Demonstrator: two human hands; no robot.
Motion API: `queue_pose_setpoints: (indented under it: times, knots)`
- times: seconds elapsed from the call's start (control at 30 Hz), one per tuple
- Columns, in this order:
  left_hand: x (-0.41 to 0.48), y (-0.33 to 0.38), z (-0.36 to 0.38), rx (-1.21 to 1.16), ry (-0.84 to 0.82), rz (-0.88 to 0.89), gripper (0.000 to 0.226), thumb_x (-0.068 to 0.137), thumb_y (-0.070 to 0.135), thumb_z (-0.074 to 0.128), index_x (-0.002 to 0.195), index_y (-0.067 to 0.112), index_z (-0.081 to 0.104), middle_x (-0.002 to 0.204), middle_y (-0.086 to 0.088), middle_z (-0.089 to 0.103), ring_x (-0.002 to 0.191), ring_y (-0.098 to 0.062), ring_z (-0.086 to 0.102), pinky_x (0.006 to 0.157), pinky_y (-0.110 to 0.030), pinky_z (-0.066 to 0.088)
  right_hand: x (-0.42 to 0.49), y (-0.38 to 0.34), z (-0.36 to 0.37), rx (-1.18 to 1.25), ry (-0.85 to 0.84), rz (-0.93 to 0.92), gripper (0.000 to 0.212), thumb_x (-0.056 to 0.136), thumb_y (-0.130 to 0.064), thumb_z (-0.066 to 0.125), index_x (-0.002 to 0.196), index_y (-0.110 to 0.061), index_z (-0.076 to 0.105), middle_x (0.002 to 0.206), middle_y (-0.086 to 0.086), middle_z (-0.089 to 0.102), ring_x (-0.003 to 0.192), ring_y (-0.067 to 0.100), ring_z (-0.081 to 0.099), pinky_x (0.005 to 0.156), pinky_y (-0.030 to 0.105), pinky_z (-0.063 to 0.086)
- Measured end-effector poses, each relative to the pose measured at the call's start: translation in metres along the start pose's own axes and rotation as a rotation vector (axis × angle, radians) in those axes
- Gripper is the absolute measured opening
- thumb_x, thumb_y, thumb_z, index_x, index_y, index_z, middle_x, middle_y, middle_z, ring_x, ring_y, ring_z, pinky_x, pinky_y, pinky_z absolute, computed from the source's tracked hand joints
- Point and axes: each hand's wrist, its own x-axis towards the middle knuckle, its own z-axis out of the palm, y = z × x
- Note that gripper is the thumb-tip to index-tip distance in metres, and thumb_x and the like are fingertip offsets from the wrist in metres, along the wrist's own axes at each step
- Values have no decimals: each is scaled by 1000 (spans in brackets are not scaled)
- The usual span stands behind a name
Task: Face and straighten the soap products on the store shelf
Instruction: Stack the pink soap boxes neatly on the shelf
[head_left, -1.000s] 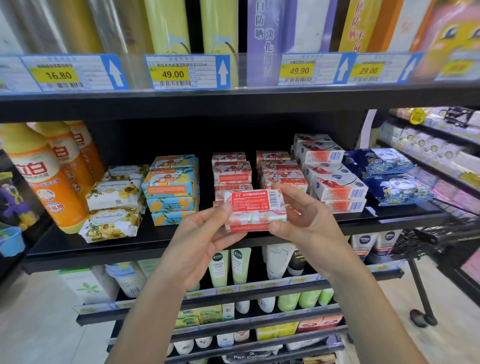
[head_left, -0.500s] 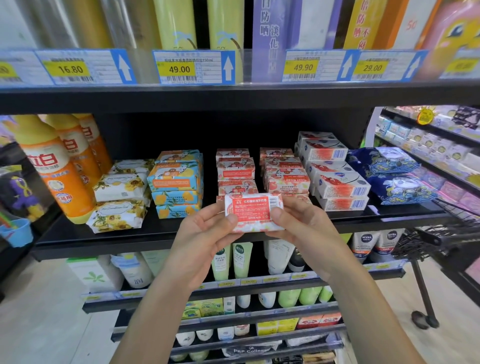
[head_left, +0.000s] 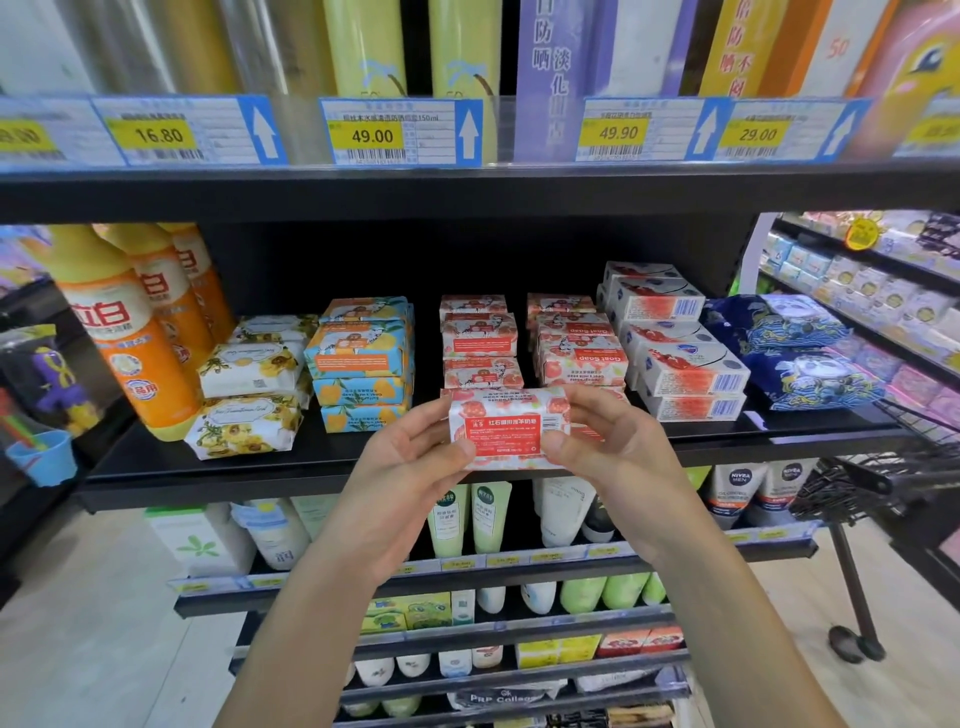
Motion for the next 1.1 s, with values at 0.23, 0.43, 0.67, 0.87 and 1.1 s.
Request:
queue_pose_setpoints:
  times: [0.23,0.43,0.67,0.87,1.1]
  knots:
    - [-8,4,5,-16,-61,-28,48,89,33,63,129,6,64,122,-9,74,119,-21,68,105,-31,52,0,-2,-1,10,-75,-109,43,77,-10,79,117,-22,70,119,3,73,113,23,69,91,34,57]
    - [-8,5,4,-77,-37,-11,45,88,26,64,128,4,64,123,-13,73,117,-24,69,104,-35,52,-1,1,2,-35,-95,-175,48,80,-3,78,125,-12,65,125,6,71,123,21,64,102,39,54]
    - [-7,2,-1,-86,-32,22,50,87,15,68,134,4,61,127,-13,71,123,-24,66,106,-34,51,-3,3,4,-92,-115,-21,63,82,-40,83,140,-35,57,140,-11,62,128,6,59,104,31,50]
    - [-8,1,-3,-79,-59,32,53,91,10,72,141,5,55,133,-13,68,128,-26,62,109,-34,48,-1,6,12,41,-76,90,60,82,-36,76,134,-10,61,123,5,73,117,20,69,96,30,57]
    - [-8,0,-5,-72,-74,42,67,83,10,73,146,12,50,136,-10,66,129,-22,61,109,-31,47,-1,7,13,65,-41,113,60,77,-35,89,129,-17,64,119,2,75,119,20,68,102,36,53]
